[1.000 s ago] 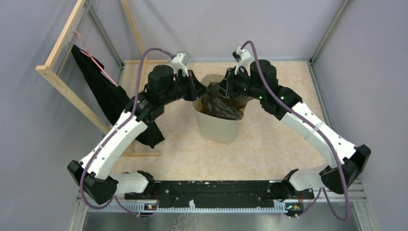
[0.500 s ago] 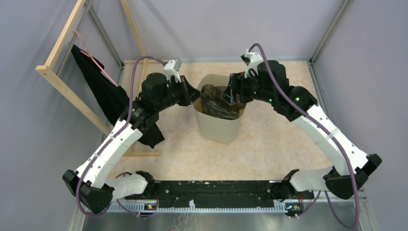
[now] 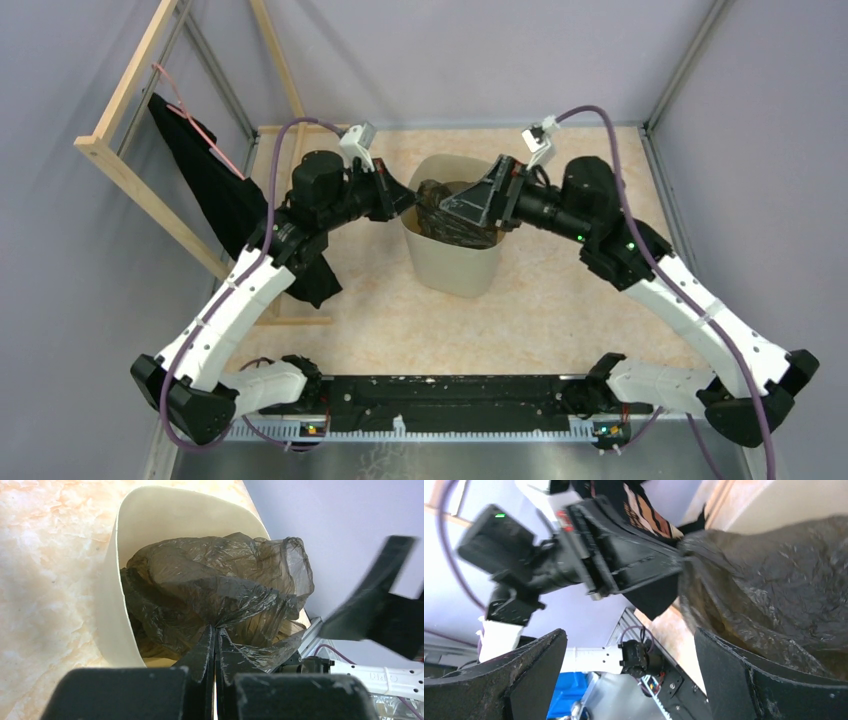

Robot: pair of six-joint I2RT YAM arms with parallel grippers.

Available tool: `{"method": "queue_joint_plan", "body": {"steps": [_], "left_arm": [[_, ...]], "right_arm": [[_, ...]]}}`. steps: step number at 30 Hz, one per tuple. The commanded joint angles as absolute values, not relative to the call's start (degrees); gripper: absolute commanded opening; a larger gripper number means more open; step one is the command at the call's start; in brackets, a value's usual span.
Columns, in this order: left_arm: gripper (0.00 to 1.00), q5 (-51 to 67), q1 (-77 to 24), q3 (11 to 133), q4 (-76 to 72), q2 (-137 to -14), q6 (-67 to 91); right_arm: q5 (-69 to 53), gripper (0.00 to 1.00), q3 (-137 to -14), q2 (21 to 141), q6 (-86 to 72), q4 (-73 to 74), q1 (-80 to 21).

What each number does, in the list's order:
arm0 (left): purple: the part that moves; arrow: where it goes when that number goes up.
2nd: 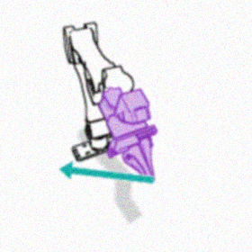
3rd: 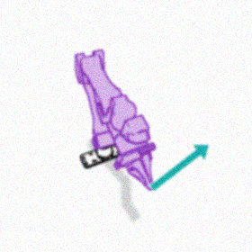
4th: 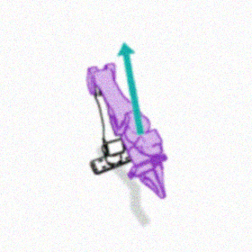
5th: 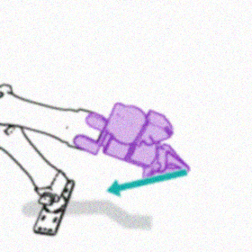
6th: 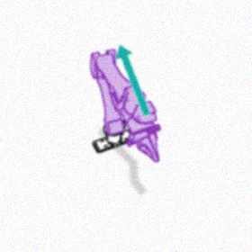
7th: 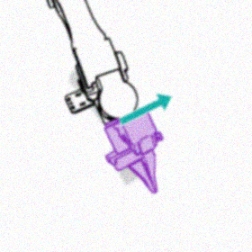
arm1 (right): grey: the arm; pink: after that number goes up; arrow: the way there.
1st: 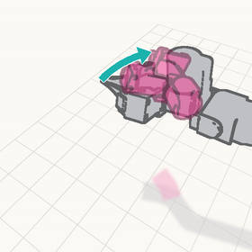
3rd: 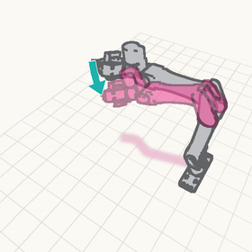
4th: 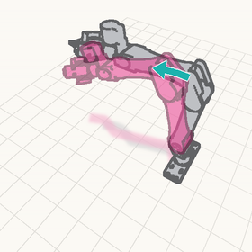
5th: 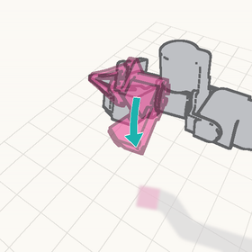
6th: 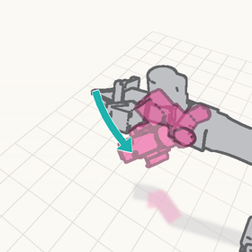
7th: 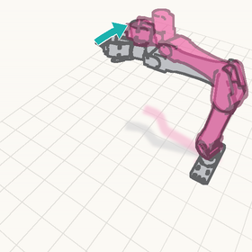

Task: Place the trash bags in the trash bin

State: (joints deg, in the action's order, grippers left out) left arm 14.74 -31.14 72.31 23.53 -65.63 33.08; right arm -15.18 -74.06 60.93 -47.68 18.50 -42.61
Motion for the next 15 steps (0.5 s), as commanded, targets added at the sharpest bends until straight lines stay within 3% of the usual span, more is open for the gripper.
{"method": "queue_joint_plan", "body": {"steps": [1,7,15], "left_arm": [[0.00,15.8,-30.7,72.9,21.9,-63.9,33.0],[0.00,15.1,-28.9,74.4,25.9,-64.7,32.1],[0.00,23.2,-28.2,69.1,19.4,-63.8,36.1]], "right_arm": [[-14.6,0.99,-71.0,62.6,-54.6,13.2,-43.7],[-4.9,0.99,-67.2,62.9,-59.0,8.6,-41.7],[-13.2,0.99,-70.6,73.4,-57.3,-3.0,-32.2]]}}
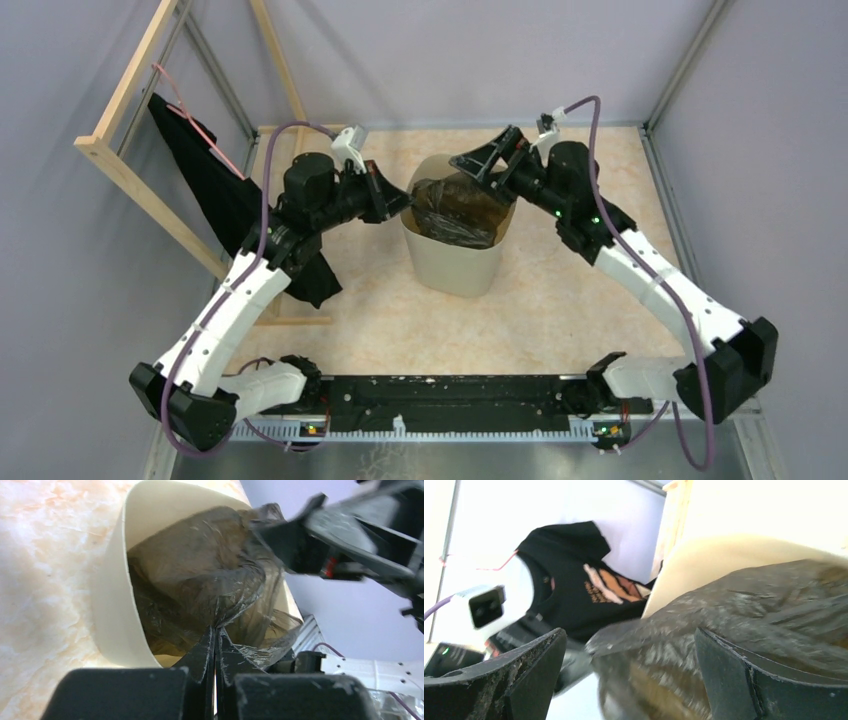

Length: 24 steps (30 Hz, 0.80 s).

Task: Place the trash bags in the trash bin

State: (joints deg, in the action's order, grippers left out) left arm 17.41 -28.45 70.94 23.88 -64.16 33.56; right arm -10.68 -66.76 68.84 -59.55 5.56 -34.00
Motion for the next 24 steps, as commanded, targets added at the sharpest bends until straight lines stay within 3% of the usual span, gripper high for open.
{"method": "queue_joint_plan", "body": {"steps": [1,5,8,11,14,16,18,24], "left_arm": [[0.00,24.3,-28.1,68.5,18.6,-63.9,36.7],[0.00,26.7,-26.9,67.2,16.2,-64.1,37.5],[0.00,28.9,-25.2,67.3,16.1,-64.7,37.6],[0.00,31.7,-24.3,66.4,14.7,-64.5,38.3],[0.00,32.6,-23.5,65.7,14.2,-63.9,38.5],[0.00,32.5,-23.2,65.6,13.8,-63.6,38.4],[0.00,32.8,-23.1,65.7,13.3,-63.6,38.5],[0.00,33.3,-23.1,65.7,12.9,-63.5,39.0]], "right_arm": [[-14.5,0.99,-72.2,75.1,-55.6,-3.2,-32.2],[-25.7,0.99,-78.9,82.3,-54.8,-3.9,-32.3],[-33.3,0.91,-76.4,81.0,-55.3,-7.7,-32.9],[-33.9,0.83,-68.4,75.3,-56.6,-15.4,-33.3],[-30.4,0.82,-67.5,71.0,-50.2,-6.9,-33.4],[-30.4,0.67,-68.5,70.3,-47.4,-2.8,-33.3],[-33.1,0.60,-69.8,71.0,-46.2,-1.1,-33.3],[-33.7,0.63,-71.8,71.2,-45.2,4.1,-33.6]]}}
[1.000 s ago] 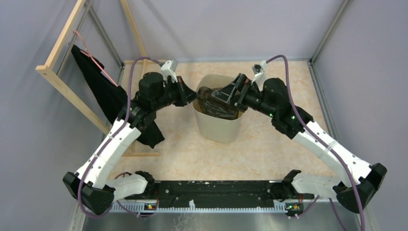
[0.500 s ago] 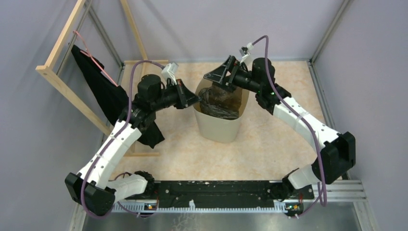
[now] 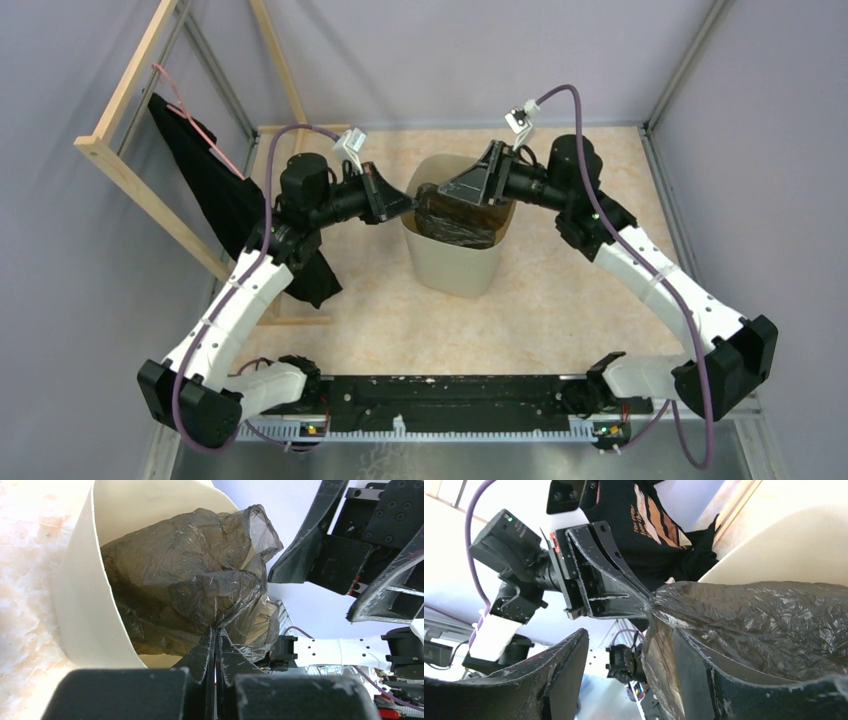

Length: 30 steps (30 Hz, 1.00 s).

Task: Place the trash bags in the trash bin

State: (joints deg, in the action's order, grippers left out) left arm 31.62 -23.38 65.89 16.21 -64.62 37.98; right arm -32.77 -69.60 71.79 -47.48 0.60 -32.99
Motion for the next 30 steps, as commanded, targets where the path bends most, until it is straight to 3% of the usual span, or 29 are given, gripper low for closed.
{"method": "queue_joint_plan", "body": {"steps": [1,6,8,12,19,23,25,29,30], "left_arm": [[0.00,33.4,-23.1,65.7,13.0,-63.5,38.8],[0.00,34.2,-23.1,65.2,13.0,-63.8,38.4],[0.00,35.1,-23.1,65.2,12.6,-64.0,38.6],[0.00,37.8,-23.1,64.9,10.7,-63.6,39.2],[0.00,39.5,-23.1,65.2,11.0,-64.1,39.7],[0.00,36.3,-23.0,66.5,14.4,-63.4,37.6],[0.00,35.0,-22.9,67.4,16.0,-62.9,36.3],[0.00,34.4,-22.8,67.6,16.6,-61.7,35.5],[0.00,34.3,-22.8,67.7,16.7,-61.7,35.5]], "right_arm": [[-33.8,0.64,-71.2,70.6,-46.0,4.2,-34.0],[-31.4,0.81,-69.9,68.2,-45.4,8.2,-37.1],[-28.5,0.82,-68.0,68.4,-47.2,6.5,-37.2],[-29.5,0.52,-67.9,72.7,-49.8,0.5,-37.2],[-27.6,0.51,-70.3,77.2,-47.8,-0.5,-38.2],[-23.3,0.42,-69.2,75.8,-47.3,-0.2,-38.2],[-21.6,0.32,-68.8,74.6,-46.4,1.5,-38.2],[-17.9,0.01,-67.4,72.7,-45.9,1.5,-38.2],[-17.9,0.00,-67.2,72.5,-46.2,1.1,-38.2]]}}
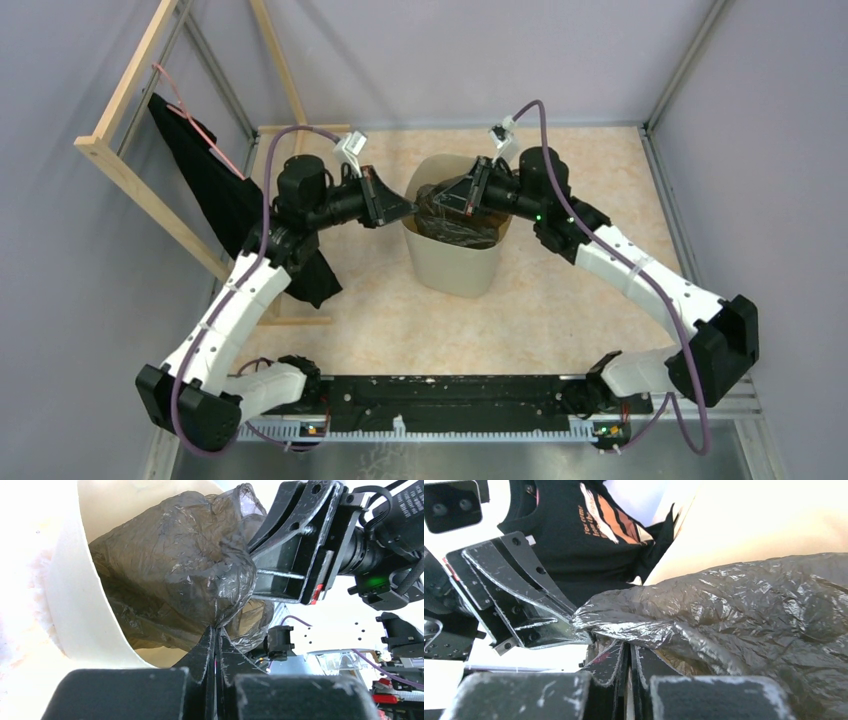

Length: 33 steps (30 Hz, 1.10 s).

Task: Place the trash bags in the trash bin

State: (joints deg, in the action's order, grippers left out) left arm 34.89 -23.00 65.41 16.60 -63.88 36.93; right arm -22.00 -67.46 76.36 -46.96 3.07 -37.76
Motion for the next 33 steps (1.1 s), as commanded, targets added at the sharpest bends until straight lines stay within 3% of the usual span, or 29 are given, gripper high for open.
{"method": "queue_joint_plan", "body": {"steps": [1,6,14,20,27,33], "left_arm": [[0.00,34.0,-22.7,68.0,17.1,-61.8,35.3],[0.00,27.7,-22.0,70.2,22.7,-61.8,33.7],[0.00,23.4,-19.2,68.0,26.7,-59.2,28.8],[0.00,22.9,-17.0,68.7,28.9,-58.8,26.9],[0.00,21.0,-16.4,69.8,32.6,-58.2,25.0],[0.00,17.5,-16.2,69.6,34.2,-58.5,23.8]], "right_arm": [[-17.8,0.00,-67.4,72.5,-46.4,1.3,-38.2],[-15.3,0.00,-71.6,69.1,-42.7,11.9,-37.8],[-4.0,0.00,-70.1,54.0,-30.9,36.0,-32.6],[-3.0,0.00,-62.7,44.0,-30.3,38.4,-31.6],[-3.0,0.00,-63.8,44.0,-26.7,44.3,-31.6],[4.0,0.00,-62.2,41.4,-26.0,49.4,-31.7]]}}
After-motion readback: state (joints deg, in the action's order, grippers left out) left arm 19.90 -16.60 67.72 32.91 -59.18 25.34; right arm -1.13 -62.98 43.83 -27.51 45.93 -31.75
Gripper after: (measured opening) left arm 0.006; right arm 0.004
